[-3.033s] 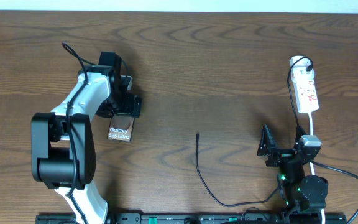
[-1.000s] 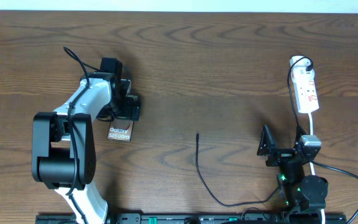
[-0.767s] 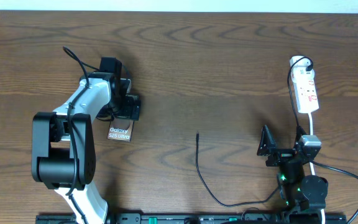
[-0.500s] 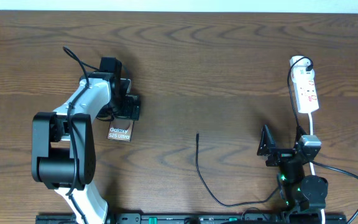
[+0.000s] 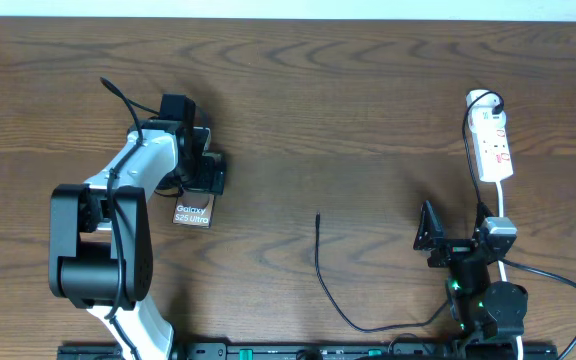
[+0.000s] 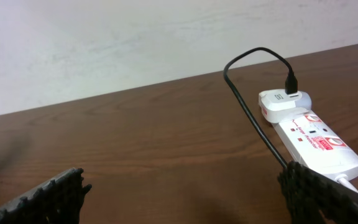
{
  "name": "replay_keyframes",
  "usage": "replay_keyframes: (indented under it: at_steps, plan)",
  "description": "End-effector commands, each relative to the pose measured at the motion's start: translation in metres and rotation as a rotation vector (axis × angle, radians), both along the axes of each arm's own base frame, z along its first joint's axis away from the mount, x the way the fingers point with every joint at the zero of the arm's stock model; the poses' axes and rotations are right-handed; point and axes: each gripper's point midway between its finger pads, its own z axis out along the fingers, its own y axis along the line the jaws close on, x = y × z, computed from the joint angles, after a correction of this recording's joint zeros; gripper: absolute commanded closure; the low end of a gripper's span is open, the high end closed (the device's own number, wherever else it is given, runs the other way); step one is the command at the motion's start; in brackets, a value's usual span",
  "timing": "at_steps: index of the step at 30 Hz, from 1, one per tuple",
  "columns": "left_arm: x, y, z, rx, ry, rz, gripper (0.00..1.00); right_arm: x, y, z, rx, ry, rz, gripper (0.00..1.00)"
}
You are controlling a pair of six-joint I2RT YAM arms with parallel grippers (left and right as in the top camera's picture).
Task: Plug charger to phone and switch on socket
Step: 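Lower the left gripper onto the phone's top edge and close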
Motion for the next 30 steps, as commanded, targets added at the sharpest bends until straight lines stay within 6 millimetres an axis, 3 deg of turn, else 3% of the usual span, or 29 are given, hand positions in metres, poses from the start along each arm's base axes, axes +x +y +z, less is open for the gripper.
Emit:
replay_keyframes:
  at_steps: [1, 12, 30]
  plan:
    - [-0.0212, -0.0060, -0.0172, -0.044, 0.080, 0.006, 0.01, -0.0004, 0.0031, -0.0008, -0.004, 0.002, 0.012, 0.01]
    - [-0.0211, -0.0059, -0.0172, -0.044, 0.080, 0.006, 0.00, -0.0004, 0.0031, -0.0008, -0.004, 0.002, 0.012, 0.01]
    - [-0.0202, -0.0060, -0.0172, -0.044, 0.076, 0.006, 0.12, -0.0004, 0.0031, -0.0008, -0.004, 0.002, 0.012, 0.01]
